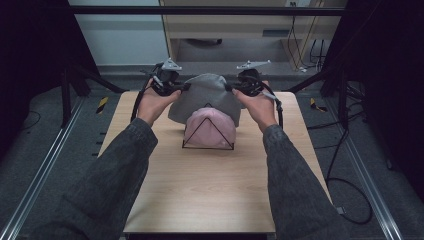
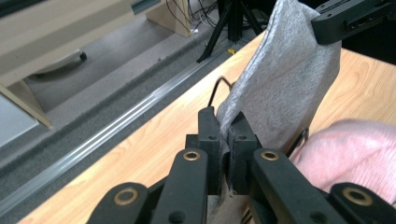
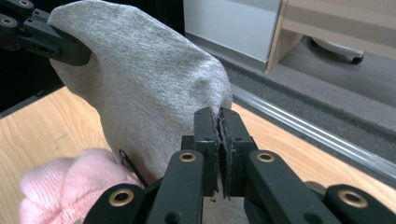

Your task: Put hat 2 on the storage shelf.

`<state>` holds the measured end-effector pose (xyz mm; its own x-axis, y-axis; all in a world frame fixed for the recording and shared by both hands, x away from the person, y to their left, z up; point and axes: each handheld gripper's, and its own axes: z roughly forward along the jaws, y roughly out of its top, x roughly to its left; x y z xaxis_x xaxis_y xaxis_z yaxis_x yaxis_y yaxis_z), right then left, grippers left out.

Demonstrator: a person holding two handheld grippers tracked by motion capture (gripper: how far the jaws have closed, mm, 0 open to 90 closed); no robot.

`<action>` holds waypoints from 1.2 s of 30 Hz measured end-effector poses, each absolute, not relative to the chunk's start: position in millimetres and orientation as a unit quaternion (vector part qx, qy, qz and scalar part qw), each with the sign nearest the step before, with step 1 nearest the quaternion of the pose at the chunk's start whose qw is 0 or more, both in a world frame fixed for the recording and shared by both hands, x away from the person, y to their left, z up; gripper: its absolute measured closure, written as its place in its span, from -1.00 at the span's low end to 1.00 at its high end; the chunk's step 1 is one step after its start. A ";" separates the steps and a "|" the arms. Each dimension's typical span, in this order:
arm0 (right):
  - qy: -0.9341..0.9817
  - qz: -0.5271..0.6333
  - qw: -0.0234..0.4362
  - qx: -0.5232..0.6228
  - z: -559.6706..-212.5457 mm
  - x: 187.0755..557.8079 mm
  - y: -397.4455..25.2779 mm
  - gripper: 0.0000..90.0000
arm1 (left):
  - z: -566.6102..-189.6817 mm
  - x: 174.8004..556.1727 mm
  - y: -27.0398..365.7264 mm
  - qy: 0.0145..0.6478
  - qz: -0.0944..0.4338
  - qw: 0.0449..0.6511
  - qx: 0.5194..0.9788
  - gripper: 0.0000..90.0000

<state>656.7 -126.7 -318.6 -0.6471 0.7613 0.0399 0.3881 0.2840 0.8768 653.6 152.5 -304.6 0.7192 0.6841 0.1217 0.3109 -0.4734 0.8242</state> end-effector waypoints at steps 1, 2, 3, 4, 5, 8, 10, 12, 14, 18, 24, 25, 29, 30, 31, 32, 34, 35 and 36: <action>0.777 0.469 0.197 0.372 -320.7 656.3 -126.4 0.93 | -307.4 653.4 152.9 0.302 0.222 0.416 0.828 0.93; 0.777 0.467 0.197 0.372 -323.4 656.1 -126.3 0.93 | -309.4 653.3 153.1 0.303 0.221 0.415 0.829 0.93; 0.778 0.466 0.198 0.373 -325.3 656.1 -126.1 0.93 | -312.7 653.1 153.6 0.304 0.221 0.414 0.829 0.93; 0.778 0.465 0.195 0.375 -328.4 655.6 -125.8 0.93 | -315.5 653.2 154.1 0.306 0.219 0.414 0.829 0.93; 0.779 0.463 0.193 0.375 -330.8 655.5 -125.5 0.93 | -317.3 653.6 154.3 0.306 0.218 0.412 0.830 0.93; 0.782 0.457 0.193 0.377 -337.7 655.3 -124.4 0.93 | -325.2 652.0 153.9 0.308 0.215 0.412 0.830 0.93; 0.783 0.455 0.192 0.378 -340.7 655.0 -124.1 0.93 | -327.8 651.9 154.3 0.308 0.216 0.411 0.831 0.93; 0.783 0.454 0.191 0.380 -343.1 654.9 -124.3 0.93 | -330.9 651.6 154.6 0.311 0.211 0.411 0.831 0.92; 0.784 0.453 0.190 0.381 -345.5 654.8 -124.3 0.93 | -334.1 651.4 154.5 0.311 0.211 0.409 0.832 0.92; 0.784 0.451 0.189 0.382 -348.1 653.7 -124.4 0.93 | -338.4 650.4 154.5 0.314 0.209 0.404 0.833 0.92; 0.784 0.449 0.187 0.385 -351.8 652.6 -124.9 0.92 | -343.0 650.6 153.6 0.317 0.207 0.399 0.835 0.92; 0.784 0.448 0.186 0.386 -352.4 652.5 -125.2 0.92 | -344.0 650.5 153.3 0.317 0.209 0.396 0.836 0.91; 0.785 0.444 0.186 0.390 -353.5 651.9 -127.0 0.88 | -347.2 651.1 155.3 0.324 0.208 0.389 0.837 0.91; 0.784 0.445 0.187 0.390 -353.5 651.7 -127.5 0.85 | -347.9 651.3 156.0 0.328 0.205 0.387 0.837 0.90; 0.784 0.445 0.188 0.391 -353.5 651.4 -127.9 0.83 | -348.7 651.3 156.3 0.330 0.201 0.388 0.837 0.90; 0.783 0.444 0.188 0.392 -353.6 651.2 -128.2 0.81 | -349.3 651.4 157.1 0.331 0.198 0.389 0.836 0.89; 0.780 0.445 0.189 0.397 -354.0 650.4 -129.3 0.76 | -350.0 651.1 157.3 0.330 0.198 0.389 0.837 0.85; 0.780 0.445 0.190 0.396 -354.1 650.2 -129.9 0.75 | -350.9 650.7 157.1 0.329 0.198 0.387 0.838 0.83; 0.779 0.447 0.191 0.397 -354.4 648.7 -130.2 0.74 | -351.6 650.6 157.1 0.330 0.198 0.386 0.838 0.81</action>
